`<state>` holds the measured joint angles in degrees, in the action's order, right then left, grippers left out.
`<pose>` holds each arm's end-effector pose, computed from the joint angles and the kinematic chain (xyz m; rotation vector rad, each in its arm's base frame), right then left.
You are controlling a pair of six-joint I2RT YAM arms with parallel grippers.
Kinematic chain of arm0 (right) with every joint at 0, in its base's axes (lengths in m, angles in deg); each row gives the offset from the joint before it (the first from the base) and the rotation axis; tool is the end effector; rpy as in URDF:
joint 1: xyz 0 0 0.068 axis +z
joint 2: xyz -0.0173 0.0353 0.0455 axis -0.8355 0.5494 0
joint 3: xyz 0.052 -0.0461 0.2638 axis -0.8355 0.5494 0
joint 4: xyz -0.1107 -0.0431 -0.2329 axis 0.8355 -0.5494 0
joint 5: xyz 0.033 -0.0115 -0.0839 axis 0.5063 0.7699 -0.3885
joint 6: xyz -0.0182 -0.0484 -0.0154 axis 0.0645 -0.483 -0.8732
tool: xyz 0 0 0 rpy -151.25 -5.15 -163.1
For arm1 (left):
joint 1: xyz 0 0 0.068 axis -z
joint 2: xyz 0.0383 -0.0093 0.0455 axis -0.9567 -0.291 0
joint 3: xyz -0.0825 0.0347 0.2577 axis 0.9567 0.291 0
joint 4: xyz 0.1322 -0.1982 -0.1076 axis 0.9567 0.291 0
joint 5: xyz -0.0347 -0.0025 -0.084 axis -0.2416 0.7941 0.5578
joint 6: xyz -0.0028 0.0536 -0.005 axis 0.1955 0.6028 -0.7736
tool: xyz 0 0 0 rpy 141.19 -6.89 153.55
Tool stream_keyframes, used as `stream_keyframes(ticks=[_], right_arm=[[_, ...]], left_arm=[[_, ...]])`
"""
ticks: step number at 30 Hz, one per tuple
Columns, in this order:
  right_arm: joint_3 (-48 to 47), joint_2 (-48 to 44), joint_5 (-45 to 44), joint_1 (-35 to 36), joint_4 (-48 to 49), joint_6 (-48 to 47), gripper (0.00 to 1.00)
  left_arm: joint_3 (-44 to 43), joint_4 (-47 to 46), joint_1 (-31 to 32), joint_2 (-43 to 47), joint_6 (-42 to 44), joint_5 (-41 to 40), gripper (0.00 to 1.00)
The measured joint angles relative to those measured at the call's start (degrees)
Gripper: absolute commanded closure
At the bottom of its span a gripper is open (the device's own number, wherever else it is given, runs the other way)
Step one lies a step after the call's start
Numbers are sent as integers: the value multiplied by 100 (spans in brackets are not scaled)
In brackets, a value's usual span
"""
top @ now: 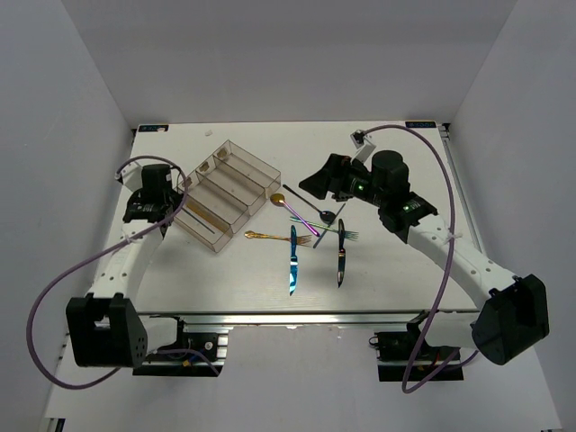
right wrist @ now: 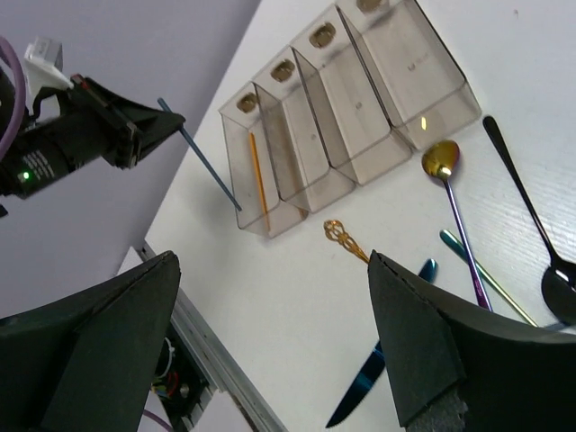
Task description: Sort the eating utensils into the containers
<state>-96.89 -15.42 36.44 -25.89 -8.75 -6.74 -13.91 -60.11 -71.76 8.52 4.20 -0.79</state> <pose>0.2513 0.1624 0.3465 -0.1693 1.8528 1.0987 0.2578 0.0074 0.2767 -1.0346 1.9755 -0.0119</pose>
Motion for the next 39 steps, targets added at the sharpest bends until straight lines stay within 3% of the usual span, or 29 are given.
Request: stream_keyframes(ticks=[3,6,10,13,14,24,25,35,39], right_arm=[[157,4,-9,-2,-39,-44,11],[293,4,-11,-15,-52,-140,11],[354,4,-35,-66,-114,-254,11],[358,4,-149,-79,-170,-365,11],[356,7,-179,-79,-188,-400,11],[-109,754,-588,-79,-949,-1215,11],[-184,857,-664,-70,-1034,-1375,12],[-1506,2498,-1478,249,-2050,-3217,39],[-2004,3073,-2085,332,-2529,-3086,39]], left_arm=[[-168,20,-13,-511,-85,-138,97],[-212,-22,-46,-925,-162,-160,88],[-208,-96,-52,-1067,-262,-155,70],[-195,-264,-63,-1064,-310,-81,39],[-179,-319,-63,-1064,-343,-48,34],[-48,-369,-74,-516,-278,402,10],[-55,-356,-72,-382,-175,466,2],[26,127,-74,942,1274,837,2],[546,251,-72,1464,1635,815,2]])
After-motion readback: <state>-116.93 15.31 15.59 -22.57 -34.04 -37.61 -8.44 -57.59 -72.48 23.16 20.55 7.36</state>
